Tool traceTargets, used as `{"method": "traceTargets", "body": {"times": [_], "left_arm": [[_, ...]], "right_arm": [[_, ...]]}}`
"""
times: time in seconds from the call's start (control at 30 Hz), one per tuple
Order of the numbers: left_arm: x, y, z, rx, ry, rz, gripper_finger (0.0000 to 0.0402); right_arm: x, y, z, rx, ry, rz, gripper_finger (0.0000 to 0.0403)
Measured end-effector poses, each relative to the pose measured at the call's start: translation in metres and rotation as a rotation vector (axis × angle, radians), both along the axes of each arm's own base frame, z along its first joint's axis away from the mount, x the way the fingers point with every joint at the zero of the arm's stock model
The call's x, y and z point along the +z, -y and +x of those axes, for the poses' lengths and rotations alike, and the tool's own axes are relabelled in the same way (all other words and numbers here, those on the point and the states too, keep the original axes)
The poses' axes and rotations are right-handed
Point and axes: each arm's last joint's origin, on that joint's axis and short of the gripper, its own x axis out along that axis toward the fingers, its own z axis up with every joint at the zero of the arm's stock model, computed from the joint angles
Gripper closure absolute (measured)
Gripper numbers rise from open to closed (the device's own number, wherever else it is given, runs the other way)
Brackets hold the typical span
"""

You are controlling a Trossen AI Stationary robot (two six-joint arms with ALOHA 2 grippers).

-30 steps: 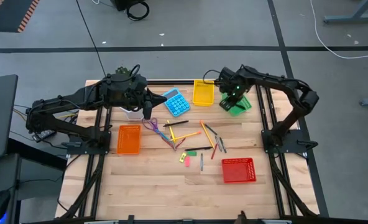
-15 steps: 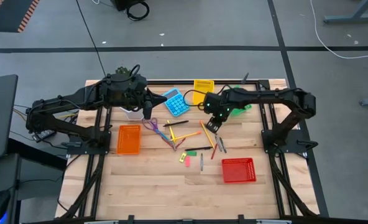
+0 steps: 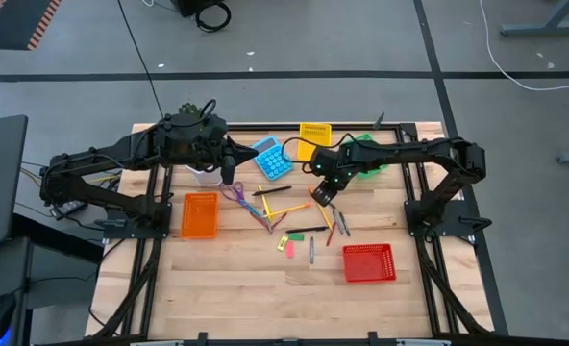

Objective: Sort crayons/erasers/pens/pencils in bins
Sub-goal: Put the bottom green crayon into the red bin

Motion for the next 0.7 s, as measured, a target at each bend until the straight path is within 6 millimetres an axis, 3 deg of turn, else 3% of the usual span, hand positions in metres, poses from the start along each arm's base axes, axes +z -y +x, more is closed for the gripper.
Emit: {"method": "traceTargets", "body": {"times": [0.33,0.7], "left_arm": [[0.001,0.0,0.0,0.002,0.017,-0.005,0.0384],[0.001,0.0,0.0,0.001,0.016,-0.005,0.0387]], "right_arm": [[-0.004,-0.021,-0.007,-0.172,-0.105,0.166,0.0308],[-0.056,-0.037,-0.038,-0.322,-0.279,0.328,0.0296]]}}
